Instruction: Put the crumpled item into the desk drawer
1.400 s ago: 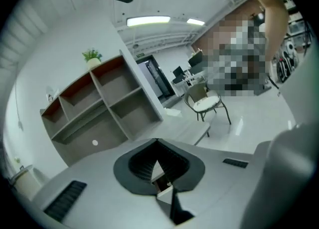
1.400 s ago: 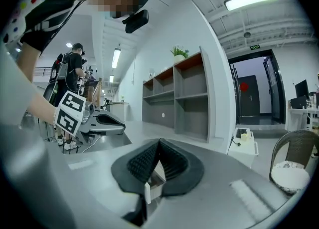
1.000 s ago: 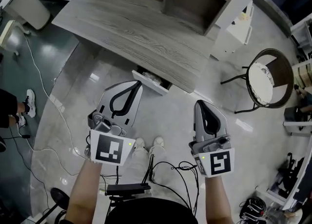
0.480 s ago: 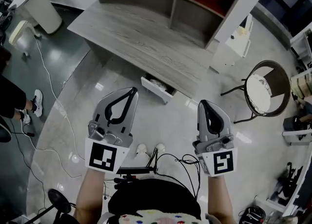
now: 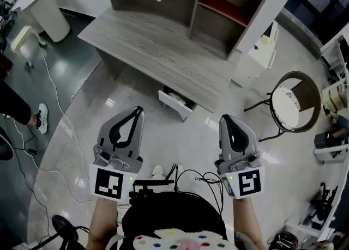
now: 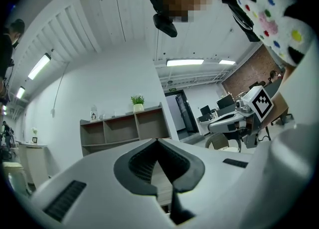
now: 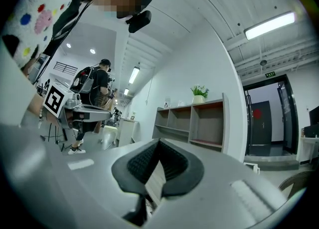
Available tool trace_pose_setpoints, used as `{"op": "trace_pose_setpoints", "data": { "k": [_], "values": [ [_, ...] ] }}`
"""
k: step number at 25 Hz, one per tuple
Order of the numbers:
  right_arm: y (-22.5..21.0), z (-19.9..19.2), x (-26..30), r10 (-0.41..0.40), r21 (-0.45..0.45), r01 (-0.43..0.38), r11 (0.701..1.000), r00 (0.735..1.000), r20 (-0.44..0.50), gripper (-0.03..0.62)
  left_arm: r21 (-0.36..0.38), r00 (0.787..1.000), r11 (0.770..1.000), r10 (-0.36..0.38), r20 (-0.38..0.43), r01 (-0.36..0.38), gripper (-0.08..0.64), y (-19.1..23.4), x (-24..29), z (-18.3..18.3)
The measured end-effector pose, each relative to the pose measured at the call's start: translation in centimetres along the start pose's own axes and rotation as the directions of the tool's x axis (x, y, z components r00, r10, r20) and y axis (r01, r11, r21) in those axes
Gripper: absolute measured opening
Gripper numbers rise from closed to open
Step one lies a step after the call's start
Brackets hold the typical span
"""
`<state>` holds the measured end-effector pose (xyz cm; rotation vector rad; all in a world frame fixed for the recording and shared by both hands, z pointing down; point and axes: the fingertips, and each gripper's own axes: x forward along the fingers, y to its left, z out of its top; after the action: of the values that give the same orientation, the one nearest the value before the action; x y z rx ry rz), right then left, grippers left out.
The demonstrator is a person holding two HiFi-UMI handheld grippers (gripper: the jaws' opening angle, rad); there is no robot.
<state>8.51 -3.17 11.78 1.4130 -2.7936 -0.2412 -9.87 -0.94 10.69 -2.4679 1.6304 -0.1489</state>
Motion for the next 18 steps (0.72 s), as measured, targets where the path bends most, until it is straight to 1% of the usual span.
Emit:
{"op": "trace_pose_setpoints", "data": {
  "k": [9, 18],
  "values": [
    [0.8, 0.2, 0.2, 0.006, 0.012, -0.006, 1.0, 1.0, -0.005, 0.009, -0.002, 1.0, 1.0, 0.001, -0.007, -0.001, 0.006, 0.6, -1.3, 0.0],
    [1.4, 0.9, 0.5, 0.015, -0.011, -0.015, 1.0, 1.0, -0.001, 0.009, 0.007, 1.0, 1.0, -0.005, -0.03, 0.005, 0.006, 0.6, -1.9, -0.6]
  ]
}}
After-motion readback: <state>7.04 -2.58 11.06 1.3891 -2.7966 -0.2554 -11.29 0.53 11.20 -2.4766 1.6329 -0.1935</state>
